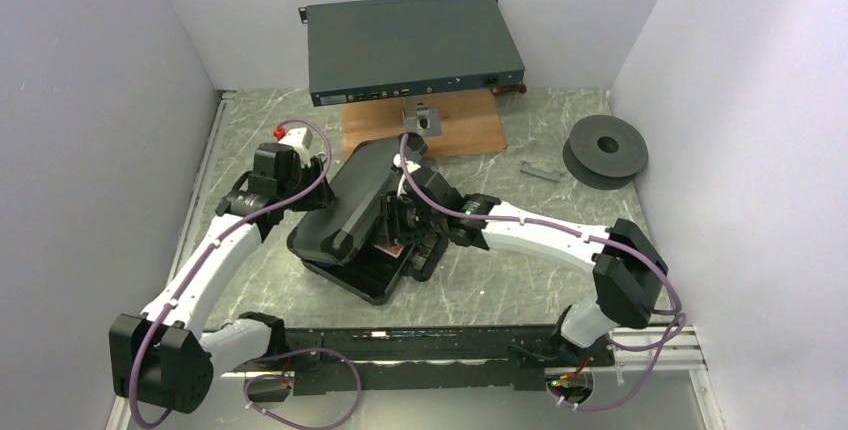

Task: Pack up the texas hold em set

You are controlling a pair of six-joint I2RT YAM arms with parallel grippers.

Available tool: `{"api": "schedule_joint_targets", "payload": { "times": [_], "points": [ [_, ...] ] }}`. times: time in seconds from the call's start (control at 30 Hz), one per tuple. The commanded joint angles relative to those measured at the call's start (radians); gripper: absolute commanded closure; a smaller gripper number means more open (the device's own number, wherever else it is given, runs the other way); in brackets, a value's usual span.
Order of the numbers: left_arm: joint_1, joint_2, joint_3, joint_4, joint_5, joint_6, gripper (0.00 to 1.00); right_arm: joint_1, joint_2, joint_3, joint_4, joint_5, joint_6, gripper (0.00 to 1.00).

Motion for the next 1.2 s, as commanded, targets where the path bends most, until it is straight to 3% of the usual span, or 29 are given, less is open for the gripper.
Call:
{"api": "schedule_joint_targets", "payload": {
  "times": [0.0, 0.37, 0.8, 1.17],
  "points": [
    [-0.042, -0.029, -0.061, -0.004, 0.074, -0.050, 0.50, 0.004, -0.075, -0.036, 0.060, 0.035, 0.023, 0.52],
    [-0.087, -0.035, -0.108, 0.033, 0.103, -0.090, 0.49, 0.007, -0.158, -0.111, -0.039, 0.085, -0.015, 0.52],
    [-0.137, -0.065, -0.136, 0.056, 0.113, -0.126, 0.49, -0.009, -0.326, -0.148, -0.244, 0.308, -0.112, 0.48],
    [-0.300, -0.128, -0.132, 0.035, 0.052, -0.125, 0.52, -0.064, -0.208, -0.028, -0.178, 0.285, -0.166, 0.48]
  ]
}}
